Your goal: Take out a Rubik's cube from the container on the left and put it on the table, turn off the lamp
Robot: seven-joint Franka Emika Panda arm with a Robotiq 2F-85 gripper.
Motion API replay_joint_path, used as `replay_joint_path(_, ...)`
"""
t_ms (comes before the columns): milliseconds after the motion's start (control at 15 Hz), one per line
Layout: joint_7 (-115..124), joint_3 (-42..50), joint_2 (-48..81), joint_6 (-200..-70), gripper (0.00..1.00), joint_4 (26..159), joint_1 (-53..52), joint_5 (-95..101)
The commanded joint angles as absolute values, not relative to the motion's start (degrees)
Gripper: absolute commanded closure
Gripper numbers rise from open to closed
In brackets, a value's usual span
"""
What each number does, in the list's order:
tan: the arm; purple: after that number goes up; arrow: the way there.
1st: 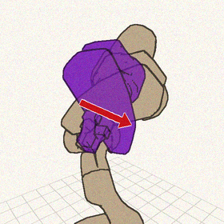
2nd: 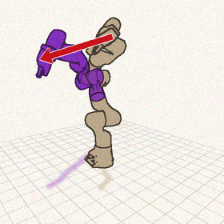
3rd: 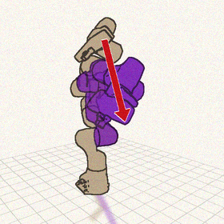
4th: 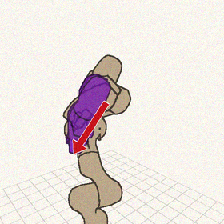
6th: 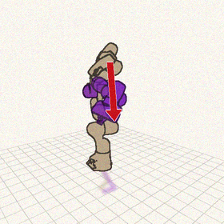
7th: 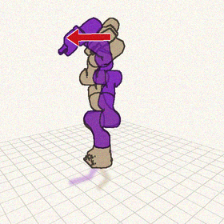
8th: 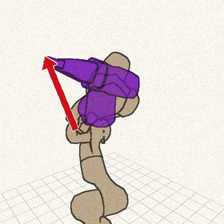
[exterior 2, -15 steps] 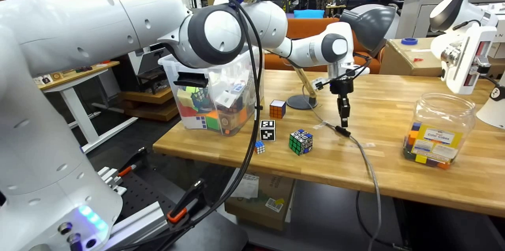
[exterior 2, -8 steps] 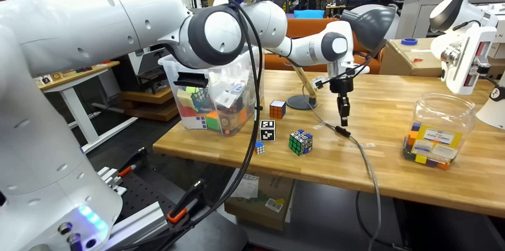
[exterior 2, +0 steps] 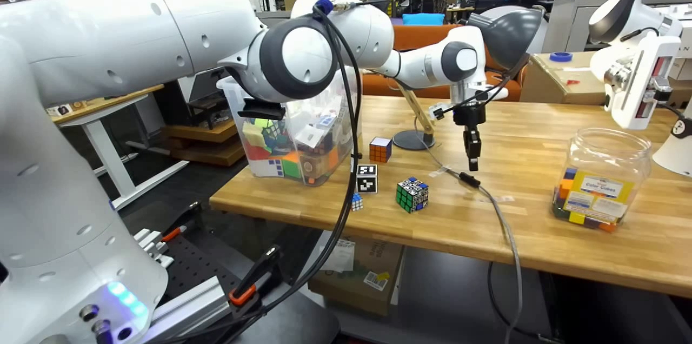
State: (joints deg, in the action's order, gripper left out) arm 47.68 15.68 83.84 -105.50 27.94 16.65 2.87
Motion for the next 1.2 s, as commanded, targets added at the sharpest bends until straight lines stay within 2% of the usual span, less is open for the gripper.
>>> replay_joint_path(0,47.2,13.9,83.8,-105.1,1.00,27.2,17.4,4.0)
replay_joint_path(1133,47.7,13.4,84.4,-105.2,1.00,27.7,18.5,3.7)
